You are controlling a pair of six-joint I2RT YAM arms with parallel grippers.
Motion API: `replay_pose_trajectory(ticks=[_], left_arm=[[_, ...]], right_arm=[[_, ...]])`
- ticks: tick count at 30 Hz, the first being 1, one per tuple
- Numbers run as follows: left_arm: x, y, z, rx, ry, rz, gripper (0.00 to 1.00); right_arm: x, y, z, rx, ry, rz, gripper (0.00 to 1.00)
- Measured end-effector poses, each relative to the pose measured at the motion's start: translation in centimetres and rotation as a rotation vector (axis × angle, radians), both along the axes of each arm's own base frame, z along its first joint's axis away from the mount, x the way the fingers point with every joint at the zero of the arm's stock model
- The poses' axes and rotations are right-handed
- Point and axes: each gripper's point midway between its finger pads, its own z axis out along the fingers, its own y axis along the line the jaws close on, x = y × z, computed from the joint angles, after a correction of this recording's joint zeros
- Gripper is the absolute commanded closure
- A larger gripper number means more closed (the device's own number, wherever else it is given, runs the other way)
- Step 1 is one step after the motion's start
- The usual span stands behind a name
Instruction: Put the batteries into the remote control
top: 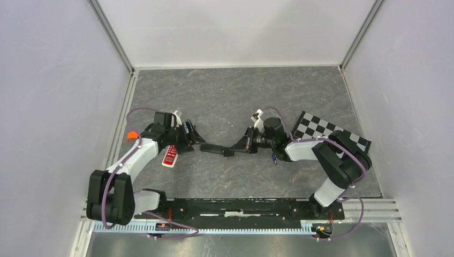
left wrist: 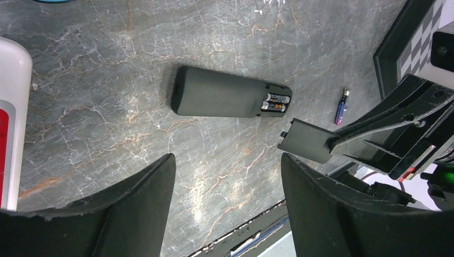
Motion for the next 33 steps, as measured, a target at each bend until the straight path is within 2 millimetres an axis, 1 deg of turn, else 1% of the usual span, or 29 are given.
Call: replay_pose_trajectory(ticks=[4, 12, 21, 27, 33], left_arm=[[0.1, -0.1, -0.6, -0.002, 0.017, -0.003, 0.24], [-0.3, -0.4, -2.1, -0.012, 0.086, -0.017, 0.26], [-0.3, -0.5, -2.1, -0.016, 0.088, -0.019, 0.26], [-0.4, -0.6, -2.0, -0.026, 0.09, -0.026, 0.26], [-0.4, -0.6, -2.0, -0.026, 0.09, -0.026, 0.26]], right_arm=[[0.8, 0.4, 0.1, 0.032, 0.022, -0.039, 1.0], [1.5, 0.6, -1.1, 0.038, 0.083, -0.095, 1.0], [1.8, 0.5, -1.9, 0.024, 0.106, -0.12, 1.0], [2.2, 0.7, -2.8, 0.011, 0.125, -0.133, 1.0], [2.4, 0.8, -2.9, 0.014, 0.135, -0.138, 1.0]])
